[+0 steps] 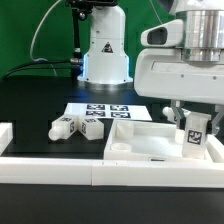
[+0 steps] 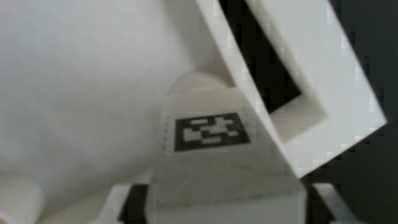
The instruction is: Assemble one leg
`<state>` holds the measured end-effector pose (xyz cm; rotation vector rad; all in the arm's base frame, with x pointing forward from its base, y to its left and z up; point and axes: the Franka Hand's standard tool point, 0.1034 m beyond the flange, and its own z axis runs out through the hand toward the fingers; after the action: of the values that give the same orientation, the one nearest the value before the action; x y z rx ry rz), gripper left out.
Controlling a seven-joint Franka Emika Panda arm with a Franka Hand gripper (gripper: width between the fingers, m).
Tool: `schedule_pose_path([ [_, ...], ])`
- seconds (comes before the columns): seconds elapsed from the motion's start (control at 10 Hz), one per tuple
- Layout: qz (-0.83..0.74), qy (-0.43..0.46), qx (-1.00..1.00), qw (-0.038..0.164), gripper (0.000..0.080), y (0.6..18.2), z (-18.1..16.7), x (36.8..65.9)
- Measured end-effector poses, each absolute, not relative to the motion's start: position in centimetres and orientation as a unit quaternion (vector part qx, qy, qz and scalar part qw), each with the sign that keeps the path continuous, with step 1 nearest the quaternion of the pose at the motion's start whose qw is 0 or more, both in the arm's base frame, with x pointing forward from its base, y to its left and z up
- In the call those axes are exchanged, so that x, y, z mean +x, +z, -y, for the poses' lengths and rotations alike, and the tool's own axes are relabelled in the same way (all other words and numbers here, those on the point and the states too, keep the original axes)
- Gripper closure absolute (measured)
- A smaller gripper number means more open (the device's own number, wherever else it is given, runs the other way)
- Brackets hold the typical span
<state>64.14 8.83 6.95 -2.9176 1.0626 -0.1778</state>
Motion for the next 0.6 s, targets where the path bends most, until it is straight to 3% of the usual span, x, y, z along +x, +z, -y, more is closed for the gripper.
schedule_pose_path([
  [0.5, -0.360, -0.060, -0.931, 0.009, 0.0505, 6.97, -8.03, 64.05],
  [0.6, -0.357, -0.061, -0.932, 0.010, 0.0427, 7.15, -8.12, 64.16],
])
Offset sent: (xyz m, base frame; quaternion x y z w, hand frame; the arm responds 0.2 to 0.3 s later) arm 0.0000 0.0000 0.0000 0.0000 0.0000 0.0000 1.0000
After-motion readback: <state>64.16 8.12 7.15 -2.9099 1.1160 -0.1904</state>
